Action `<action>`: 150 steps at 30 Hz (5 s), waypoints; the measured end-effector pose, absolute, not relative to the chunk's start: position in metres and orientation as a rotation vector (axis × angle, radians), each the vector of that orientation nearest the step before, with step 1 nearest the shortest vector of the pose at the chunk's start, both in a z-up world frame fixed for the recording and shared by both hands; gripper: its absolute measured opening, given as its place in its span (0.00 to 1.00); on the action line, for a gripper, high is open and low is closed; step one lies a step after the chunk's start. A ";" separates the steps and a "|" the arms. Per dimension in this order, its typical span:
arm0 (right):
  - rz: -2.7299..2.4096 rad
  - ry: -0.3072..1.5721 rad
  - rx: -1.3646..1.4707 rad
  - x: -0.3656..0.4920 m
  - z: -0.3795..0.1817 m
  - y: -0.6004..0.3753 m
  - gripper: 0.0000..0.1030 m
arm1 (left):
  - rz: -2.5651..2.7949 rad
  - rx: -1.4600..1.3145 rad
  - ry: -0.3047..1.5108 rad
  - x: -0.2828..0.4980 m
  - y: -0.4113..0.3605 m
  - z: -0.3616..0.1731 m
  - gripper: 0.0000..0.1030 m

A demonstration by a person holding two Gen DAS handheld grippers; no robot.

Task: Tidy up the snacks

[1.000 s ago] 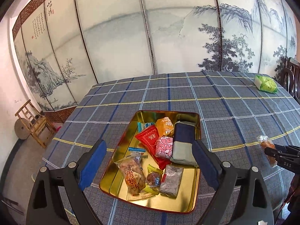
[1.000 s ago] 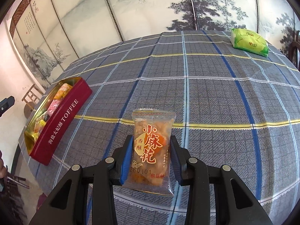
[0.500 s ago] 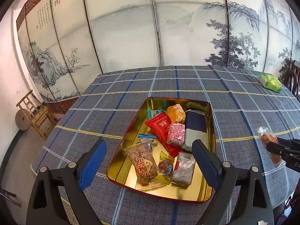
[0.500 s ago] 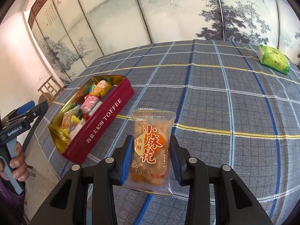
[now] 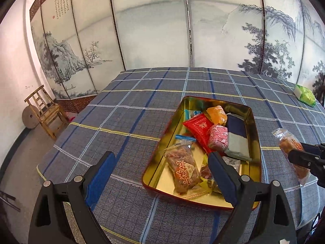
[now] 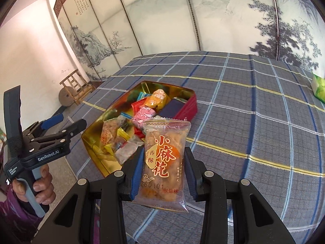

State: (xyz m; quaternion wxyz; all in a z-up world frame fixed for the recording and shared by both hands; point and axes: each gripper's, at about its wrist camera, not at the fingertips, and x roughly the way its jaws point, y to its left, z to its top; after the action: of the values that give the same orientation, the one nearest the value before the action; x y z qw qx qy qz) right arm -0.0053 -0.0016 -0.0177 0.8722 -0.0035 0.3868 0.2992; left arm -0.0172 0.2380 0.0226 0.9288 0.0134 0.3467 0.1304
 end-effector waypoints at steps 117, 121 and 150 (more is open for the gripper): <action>0.505 0.275 -0.114 -0.126 0.064 0.019 0.96 | 0.174 0.007 0.455 -0.114 0.214 0.083 1.00; 0.505 0.277 -0.115 -0.127 0.064 0.018 0.97 | 0.170 0.003 0.466 -0.113 0.214 0.081 1.00; 0.426 0.383 -0.071 -0.085 0.036 -0.022 0.99 | 0.189 0.059 0.561 -0.077 0.196 0.061 1.00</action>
State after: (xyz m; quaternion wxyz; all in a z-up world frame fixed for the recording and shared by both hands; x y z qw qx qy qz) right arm -0.0855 -0.0219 0.0358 0.9587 -0.0348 0.1886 0.2100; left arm -0.0768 0.1956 0.0615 0.9561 0.0290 0.2762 0.0932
